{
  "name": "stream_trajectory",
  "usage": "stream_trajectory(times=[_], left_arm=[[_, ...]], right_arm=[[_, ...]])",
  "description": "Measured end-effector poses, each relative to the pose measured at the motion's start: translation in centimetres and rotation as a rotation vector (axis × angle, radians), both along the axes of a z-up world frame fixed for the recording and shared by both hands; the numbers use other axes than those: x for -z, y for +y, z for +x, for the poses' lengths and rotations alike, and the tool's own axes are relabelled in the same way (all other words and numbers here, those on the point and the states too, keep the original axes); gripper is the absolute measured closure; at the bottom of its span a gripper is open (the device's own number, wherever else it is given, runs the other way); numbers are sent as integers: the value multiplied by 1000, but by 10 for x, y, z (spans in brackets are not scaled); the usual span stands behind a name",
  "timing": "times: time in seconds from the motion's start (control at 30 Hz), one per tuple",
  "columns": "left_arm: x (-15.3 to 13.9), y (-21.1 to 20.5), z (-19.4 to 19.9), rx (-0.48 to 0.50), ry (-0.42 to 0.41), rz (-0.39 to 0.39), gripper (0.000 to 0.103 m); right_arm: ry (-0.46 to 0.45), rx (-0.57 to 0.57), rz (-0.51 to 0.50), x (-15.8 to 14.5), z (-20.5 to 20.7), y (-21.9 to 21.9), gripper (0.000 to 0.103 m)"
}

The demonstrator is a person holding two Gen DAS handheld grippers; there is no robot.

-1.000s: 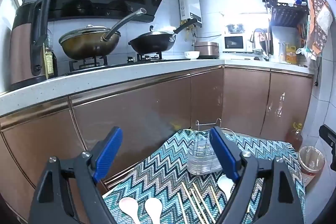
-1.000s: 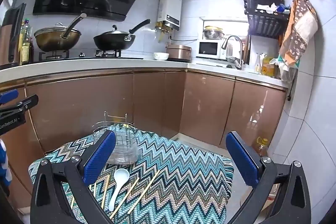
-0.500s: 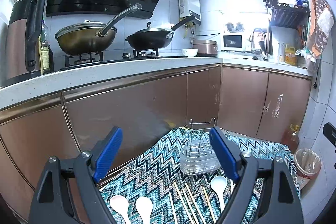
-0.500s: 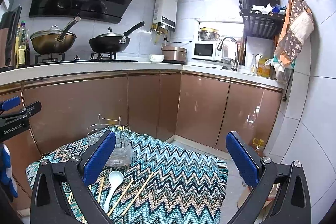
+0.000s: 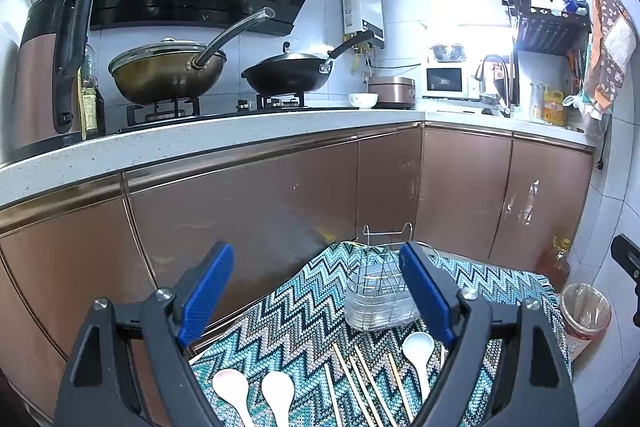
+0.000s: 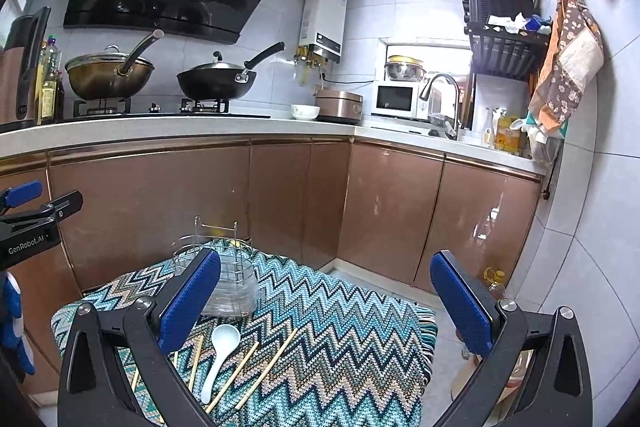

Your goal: Organize utensils

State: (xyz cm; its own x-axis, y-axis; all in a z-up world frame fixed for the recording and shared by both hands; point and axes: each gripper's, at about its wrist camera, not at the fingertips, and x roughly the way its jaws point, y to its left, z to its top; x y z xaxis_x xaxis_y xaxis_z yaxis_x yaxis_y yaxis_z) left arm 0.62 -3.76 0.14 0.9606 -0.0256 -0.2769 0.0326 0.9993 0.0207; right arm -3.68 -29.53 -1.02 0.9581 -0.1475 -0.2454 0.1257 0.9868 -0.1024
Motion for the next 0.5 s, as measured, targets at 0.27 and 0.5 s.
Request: stream_trajectory(times=[0.27,0.5], left_arm=[[-1,2,-3,8,-5,-10,19],[-2,5,-2,6,-3,-2,19]], right_arm=[[-5,4,-12,-3,-4,2,0],[-1,8,-17,-2,-5,4,0]])
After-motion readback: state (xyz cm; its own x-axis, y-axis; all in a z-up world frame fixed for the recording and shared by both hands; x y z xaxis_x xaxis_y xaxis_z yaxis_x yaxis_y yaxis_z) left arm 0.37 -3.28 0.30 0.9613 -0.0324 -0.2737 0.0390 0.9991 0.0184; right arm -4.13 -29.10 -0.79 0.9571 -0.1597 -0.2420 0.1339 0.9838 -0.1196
